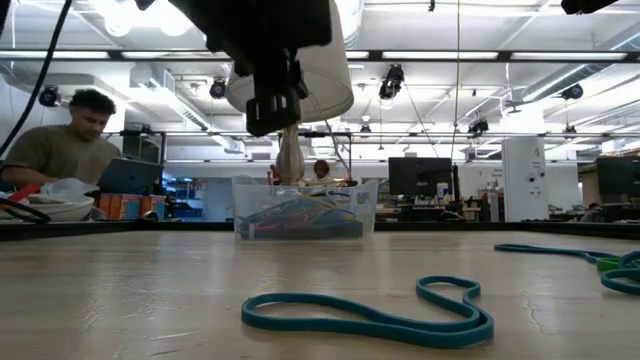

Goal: Pick and place rubber bands into bin
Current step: Put the yellow rubber band into the transparent container, then put the blue rubber band into the transparent container

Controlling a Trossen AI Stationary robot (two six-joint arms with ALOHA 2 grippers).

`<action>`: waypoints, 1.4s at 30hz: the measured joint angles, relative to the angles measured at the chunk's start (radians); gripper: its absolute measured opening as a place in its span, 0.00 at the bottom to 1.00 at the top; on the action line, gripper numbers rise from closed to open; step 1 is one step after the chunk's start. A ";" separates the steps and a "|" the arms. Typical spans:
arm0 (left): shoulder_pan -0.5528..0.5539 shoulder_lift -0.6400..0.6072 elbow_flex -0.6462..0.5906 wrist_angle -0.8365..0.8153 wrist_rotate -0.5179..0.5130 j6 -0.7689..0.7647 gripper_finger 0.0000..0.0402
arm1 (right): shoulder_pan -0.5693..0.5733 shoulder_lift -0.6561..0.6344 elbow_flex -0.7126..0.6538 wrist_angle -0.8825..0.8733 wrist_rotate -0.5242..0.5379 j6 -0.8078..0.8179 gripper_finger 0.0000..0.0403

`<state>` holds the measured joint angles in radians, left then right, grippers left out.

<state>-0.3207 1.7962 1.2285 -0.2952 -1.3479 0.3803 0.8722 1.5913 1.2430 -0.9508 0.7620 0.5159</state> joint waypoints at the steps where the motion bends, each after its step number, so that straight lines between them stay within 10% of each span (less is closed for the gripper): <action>1: 0.013 0.000 0.000 -0.009 0.000 -0.001 0.00 | 0.000 0.000 0.000 0.000 0.000 0.000 0.13; 21: 0.156 -0.002 -0.110 -0.056 0.137 -0.163 0.00 | 0.000 -0.001 -0.002 0.000 0.014 0.000 0.13; 42: 0.146 -0.067 -0.110 -0.055 0.360 -0.166 0.29 | 0.000 -0.001 -0.002 0.000 0.026 -0.003 0.13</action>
<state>-0.1743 1.7296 1.1183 -0.3503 -0.9878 0.2141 0.8719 1.5906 1.2407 -0.9508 0.7880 0.5125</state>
